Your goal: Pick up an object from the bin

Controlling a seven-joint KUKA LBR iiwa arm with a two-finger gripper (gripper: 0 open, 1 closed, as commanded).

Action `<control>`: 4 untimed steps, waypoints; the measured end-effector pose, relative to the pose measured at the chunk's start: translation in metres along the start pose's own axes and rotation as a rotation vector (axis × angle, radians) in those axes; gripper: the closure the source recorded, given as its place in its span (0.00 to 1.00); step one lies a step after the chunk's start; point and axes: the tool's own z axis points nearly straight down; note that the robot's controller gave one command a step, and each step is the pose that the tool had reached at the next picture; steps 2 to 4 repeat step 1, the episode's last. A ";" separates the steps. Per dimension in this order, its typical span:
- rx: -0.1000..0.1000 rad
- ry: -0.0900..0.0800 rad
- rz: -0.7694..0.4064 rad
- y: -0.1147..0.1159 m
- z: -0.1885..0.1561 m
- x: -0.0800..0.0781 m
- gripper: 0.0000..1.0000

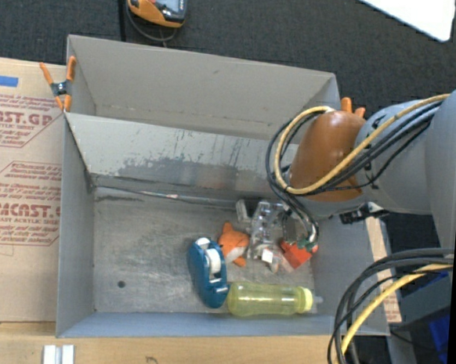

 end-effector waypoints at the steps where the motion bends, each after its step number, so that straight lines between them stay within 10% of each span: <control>1: 0.000 0.000 -0.120 -0.001 -0.131 -0.003 1.00; 4: 0.000 0.000 -0.120 -0.001 -0.131 -0.003 1.00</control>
Offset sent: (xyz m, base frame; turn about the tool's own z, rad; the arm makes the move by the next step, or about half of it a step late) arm 0.0000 0.0000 0.0000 0.0000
